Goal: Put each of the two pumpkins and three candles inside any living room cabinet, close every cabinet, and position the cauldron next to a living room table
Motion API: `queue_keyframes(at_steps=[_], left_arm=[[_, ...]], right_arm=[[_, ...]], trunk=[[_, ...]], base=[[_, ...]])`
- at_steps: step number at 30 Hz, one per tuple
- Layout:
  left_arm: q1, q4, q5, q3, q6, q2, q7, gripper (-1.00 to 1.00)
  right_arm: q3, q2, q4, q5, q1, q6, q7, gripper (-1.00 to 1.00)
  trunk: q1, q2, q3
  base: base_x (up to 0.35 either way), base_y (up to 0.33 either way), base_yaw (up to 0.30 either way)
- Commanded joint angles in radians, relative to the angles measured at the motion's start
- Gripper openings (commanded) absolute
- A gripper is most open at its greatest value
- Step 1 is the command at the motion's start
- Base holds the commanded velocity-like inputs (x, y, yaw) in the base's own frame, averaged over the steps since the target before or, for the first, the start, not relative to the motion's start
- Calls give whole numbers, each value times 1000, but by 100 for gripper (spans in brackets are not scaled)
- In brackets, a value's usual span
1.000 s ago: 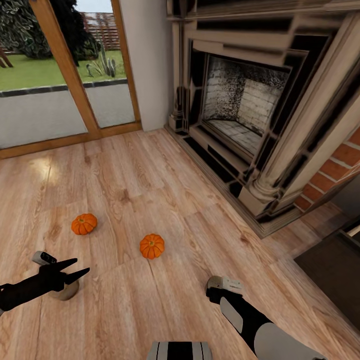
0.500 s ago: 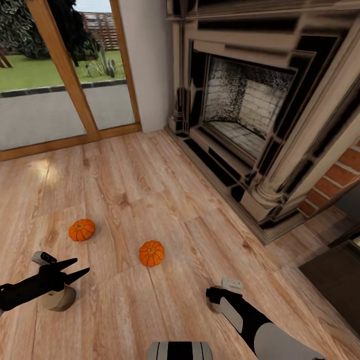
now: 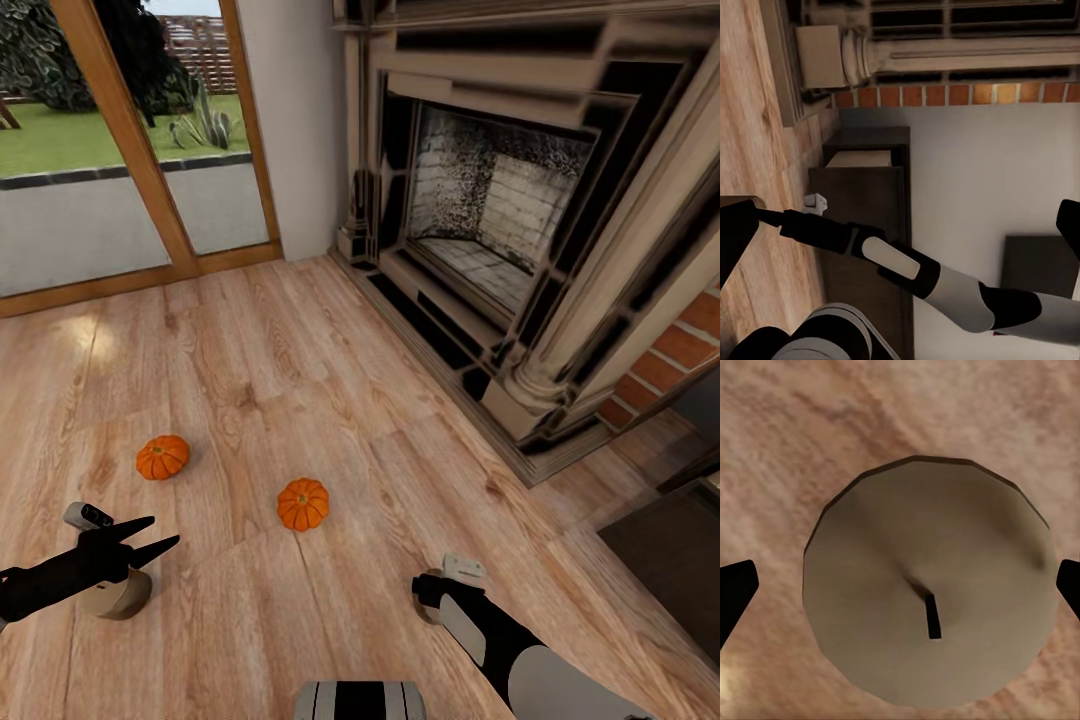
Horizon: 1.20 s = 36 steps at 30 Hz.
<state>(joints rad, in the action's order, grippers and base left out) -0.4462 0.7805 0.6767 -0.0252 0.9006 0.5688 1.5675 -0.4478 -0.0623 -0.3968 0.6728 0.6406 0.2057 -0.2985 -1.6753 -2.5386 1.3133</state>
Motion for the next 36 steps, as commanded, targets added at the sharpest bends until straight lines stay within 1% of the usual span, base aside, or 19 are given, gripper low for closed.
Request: queue_keyframes(at_steps=[1,3,7,25,36], left_arm=[[0,0,1,1,11,0,3,100],[0,0,1,1,11,0,3,100],[0,0,1,1,11,0,3,100],[0,0,0,1,11,0,3,100],[0,0,0,1,11,0,3,100]], right_arm=[[-8,1,-2,7,1,4,-8,100],[-8,1,-2,7,1,3,-8,100],[-8,1,-2,7,1,3,-8,100],[-8,1,-2,7,1,3,-9,100],[-8,-1,0,13,1,6,-29,100]], trunk=[[0,0,1],[0,0,1],[-2,-1,16],[-2,-1,16],[-2,-1,16]], base=[[0,0,0],[0,0,0],[0,0,0],[0,0,0],[0,0,0]])
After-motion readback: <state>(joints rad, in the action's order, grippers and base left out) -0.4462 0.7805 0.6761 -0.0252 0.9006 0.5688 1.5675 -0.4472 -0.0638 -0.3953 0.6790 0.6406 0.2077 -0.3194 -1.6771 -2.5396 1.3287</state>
